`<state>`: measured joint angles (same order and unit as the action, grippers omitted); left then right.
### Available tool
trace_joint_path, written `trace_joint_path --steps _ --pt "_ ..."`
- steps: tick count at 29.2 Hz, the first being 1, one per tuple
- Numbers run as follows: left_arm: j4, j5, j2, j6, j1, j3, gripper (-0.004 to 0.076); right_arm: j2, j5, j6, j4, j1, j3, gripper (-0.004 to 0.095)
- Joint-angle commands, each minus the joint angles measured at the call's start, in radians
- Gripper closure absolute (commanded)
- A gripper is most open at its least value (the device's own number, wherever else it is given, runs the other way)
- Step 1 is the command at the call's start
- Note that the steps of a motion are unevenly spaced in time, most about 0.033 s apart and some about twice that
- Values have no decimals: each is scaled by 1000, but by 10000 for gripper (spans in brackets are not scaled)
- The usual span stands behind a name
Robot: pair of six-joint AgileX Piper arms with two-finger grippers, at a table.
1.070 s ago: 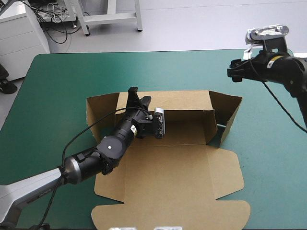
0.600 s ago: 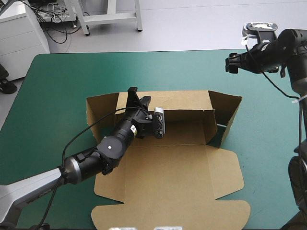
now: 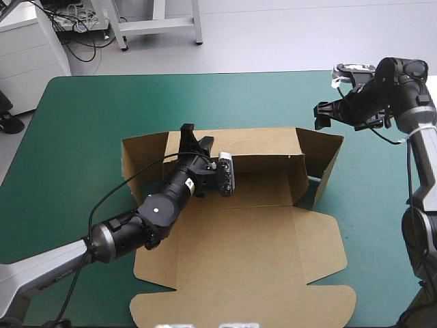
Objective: Fold the box
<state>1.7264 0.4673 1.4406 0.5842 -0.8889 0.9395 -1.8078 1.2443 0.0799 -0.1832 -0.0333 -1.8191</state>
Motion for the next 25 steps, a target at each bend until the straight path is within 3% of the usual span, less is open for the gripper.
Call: trace_joint_path --steps 1,16,25 --pt "66 41 -38 25 -5 23 756 81 3 36 -20 10 21 58" --pt "66 41 -38 40 -5 23 756 217 1 135 -57 10 204 79" --pt "66 41 -38 40 -5 23 756 332 -113 265 -153 10 389 80"
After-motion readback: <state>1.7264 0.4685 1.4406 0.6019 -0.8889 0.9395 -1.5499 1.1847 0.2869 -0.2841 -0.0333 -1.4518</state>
